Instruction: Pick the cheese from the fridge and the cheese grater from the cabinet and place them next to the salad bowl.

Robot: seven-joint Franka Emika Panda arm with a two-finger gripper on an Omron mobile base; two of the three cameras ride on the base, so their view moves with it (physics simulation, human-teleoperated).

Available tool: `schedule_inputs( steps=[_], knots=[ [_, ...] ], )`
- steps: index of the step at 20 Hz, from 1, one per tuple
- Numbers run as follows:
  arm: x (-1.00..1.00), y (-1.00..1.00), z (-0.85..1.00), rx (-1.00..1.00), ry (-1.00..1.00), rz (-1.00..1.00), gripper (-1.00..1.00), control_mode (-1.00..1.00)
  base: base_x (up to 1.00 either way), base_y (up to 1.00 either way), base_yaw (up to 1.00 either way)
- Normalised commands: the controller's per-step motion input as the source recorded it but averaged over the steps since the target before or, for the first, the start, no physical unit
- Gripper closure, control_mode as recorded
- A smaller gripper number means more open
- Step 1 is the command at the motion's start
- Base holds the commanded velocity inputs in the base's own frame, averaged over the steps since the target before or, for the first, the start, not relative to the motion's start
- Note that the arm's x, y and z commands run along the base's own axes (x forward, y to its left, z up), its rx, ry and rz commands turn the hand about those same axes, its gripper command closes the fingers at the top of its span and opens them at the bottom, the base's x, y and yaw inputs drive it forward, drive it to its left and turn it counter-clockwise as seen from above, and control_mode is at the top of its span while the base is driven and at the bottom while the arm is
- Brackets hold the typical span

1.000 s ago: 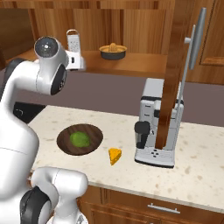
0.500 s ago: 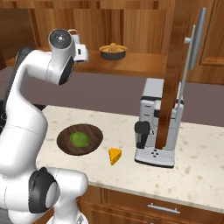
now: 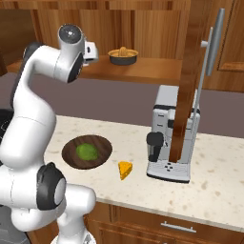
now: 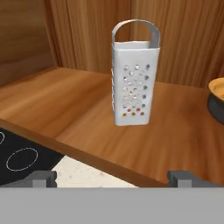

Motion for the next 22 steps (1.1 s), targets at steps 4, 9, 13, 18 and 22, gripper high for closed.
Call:
schedule_inputs(
  steps=[4, 9, 13, 18, 22],
  knots=[
    [0.40, 0.07, -0.02, 0.00, 0.04, 0.02, -1.00, -1.00, 0.00, 0.00, 0.00],
    [0.39, 0.09, 0.00, 0.00, 0.09, 0.04, -1.00, -1.00, 0.00, 0.00, 0.00],
    [0.29, 0.02, 0.00, 0.00, 0.04, 0.07, -1.00, -1.00, 0.00, 0.00, 0.00],
    [0.16, 0.00, -0.01, -0.02, 0.00, 0.08, -1.00, -1.00, 0.00, 0.00, 0.00],
    [0.23, 0.01, -0.04, -0.02, 0.00, 0.05, -1.00, -1.00, 0.00, 0.00, 0.00]
  ],
)
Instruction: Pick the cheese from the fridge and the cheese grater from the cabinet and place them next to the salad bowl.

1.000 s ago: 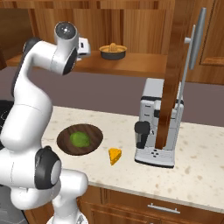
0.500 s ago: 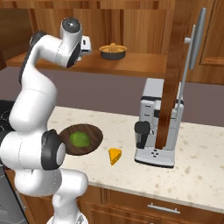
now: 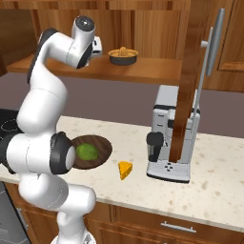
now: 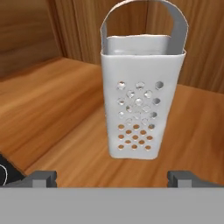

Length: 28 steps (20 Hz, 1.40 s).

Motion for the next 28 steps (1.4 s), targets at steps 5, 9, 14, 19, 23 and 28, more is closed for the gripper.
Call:
schedule_inputs(
  steps=[5, 9, 14, 19, 23, 28],
  knots=[
    [0.20, 0.04, -0.04, -0.01, 0.00, 0.01, -1.00, -1.00, 0.00, 0.00, 0.00],
    [0.20, 0.03, -0.02, -0.01, 0.00, 0.00, -1.00, -1.00, 0.00, 0.00, 0.00],
    [0.12, 0.02, -0.01, -0.01, 0.00, 0.00, -1.00, -1.00, 0.00, 0.00, 0.00],
    [0.11, 0.05, -0.06, -0.02, 0.00, 0.00, -1.00, -1.00, 0.00, 0.00, 0.00],
    [0.18, 0.01, -0.04, -0.01, 0.00, 0.00, -1.00, -1.00, 0.00, 0.00, 0.00],
    [0.14, 0.00, 0.00, 0.00, 0.00, 0.00, -1.00, -1.00, 0.00, 0.00, 0.00]
  ],
)
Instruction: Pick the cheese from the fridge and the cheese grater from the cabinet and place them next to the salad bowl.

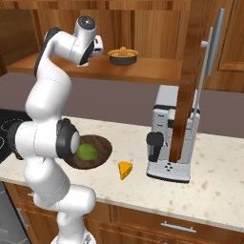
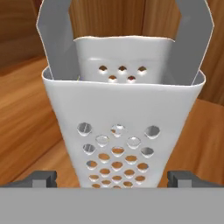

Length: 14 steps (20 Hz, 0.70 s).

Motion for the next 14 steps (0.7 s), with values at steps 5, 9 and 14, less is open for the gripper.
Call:
schedule_inputs(
  steps=[5, 9, 14],
  knots=[
    [0.10, 0.01, 0.00, 0.00, -0.01, 0.00, -1.00, -1.00, 0.00, 0.00, 0.00],
    [0.11, 0.02, -0.02, 0.00, 0.00, 0.00, -1.00, -1.00, 0.00, 0.00, 0.00],
    [0.12, 0.03, -0.03, 0.00, 0.00, 0.00, -1.00, -1.00, 0.00, 0.00, 0.00]
  ],
)
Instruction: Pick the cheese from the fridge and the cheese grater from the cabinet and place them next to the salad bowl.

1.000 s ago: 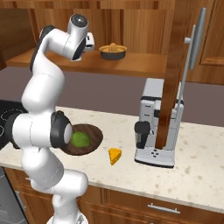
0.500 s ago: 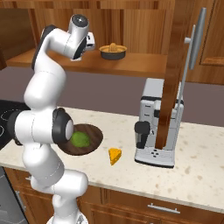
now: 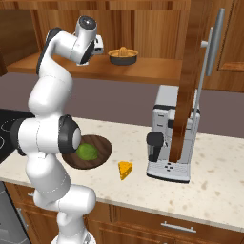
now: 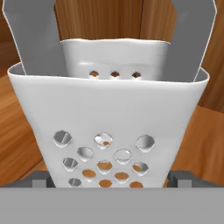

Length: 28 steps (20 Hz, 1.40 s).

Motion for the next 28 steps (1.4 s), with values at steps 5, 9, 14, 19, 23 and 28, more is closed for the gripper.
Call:
schedule_inputs(
  steps=[5, 9, 14, 19, 23, 28],
  knots=[
    [0.10, 0.01, -0.02, 0.00, 0.00, 0.00, -1.00, -1.00, 0.00, 0.00, 0.00],
    [0.05, 0.01, -0.03, 0.00, 0.00, 0.00, 1.00, -1.00, 0.00, 0.00, 0.00],
    [-0.06, -0.04, 0.00, 0.00, -0.08, 0.00, 1.00, -1.00, 0.00, 0.00, 0.00],
    [-0.27, -0.14, 0.00, 0.00, -0.15, 0.00, 1.00, -1.00, 0.00, 0.00, 0.00],
    [-0.59, -0.14, -0.02, 0.01, -0.17, 0.00, 1.00, -1.00, 0.00, 0.00, 0.00],
    [-0.64, -0.14, 0.00, 0.05, -0.05, 0.00, 1.00, -1.00, 0.00, 0.00, 0.00]
  ],
)
